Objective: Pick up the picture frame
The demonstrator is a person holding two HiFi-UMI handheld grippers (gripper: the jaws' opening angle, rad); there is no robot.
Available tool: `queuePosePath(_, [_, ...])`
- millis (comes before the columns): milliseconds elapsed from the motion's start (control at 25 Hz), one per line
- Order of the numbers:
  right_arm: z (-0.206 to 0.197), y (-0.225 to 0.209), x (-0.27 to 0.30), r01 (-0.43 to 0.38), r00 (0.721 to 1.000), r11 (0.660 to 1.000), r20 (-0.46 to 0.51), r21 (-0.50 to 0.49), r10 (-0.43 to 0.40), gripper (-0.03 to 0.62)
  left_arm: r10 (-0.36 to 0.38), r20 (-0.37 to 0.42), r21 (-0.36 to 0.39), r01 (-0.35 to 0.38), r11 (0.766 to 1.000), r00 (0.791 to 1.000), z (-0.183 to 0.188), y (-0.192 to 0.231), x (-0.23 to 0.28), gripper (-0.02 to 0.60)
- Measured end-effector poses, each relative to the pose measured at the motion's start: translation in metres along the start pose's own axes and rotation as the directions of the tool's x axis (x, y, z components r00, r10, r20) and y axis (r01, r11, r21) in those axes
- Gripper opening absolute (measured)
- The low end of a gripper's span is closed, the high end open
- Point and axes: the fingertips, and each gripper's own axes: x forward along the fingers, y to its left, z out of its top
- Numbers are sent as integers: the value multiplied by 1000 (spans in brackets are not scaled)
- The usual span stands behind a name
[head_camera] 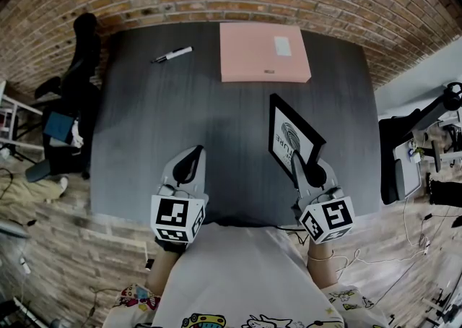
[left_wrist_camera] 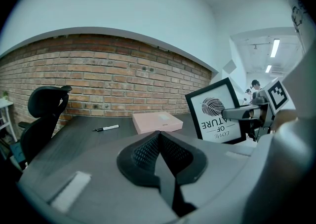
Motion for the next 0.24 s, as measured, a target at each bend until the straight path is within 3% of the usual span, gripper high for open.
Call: queuePosePath(240, [-1, -1, 0, -4, 1000, 1000, -1, 5, 4, 12, -3, 9, -1, 3, 1000, 1000, 1, 0, 2, 14])
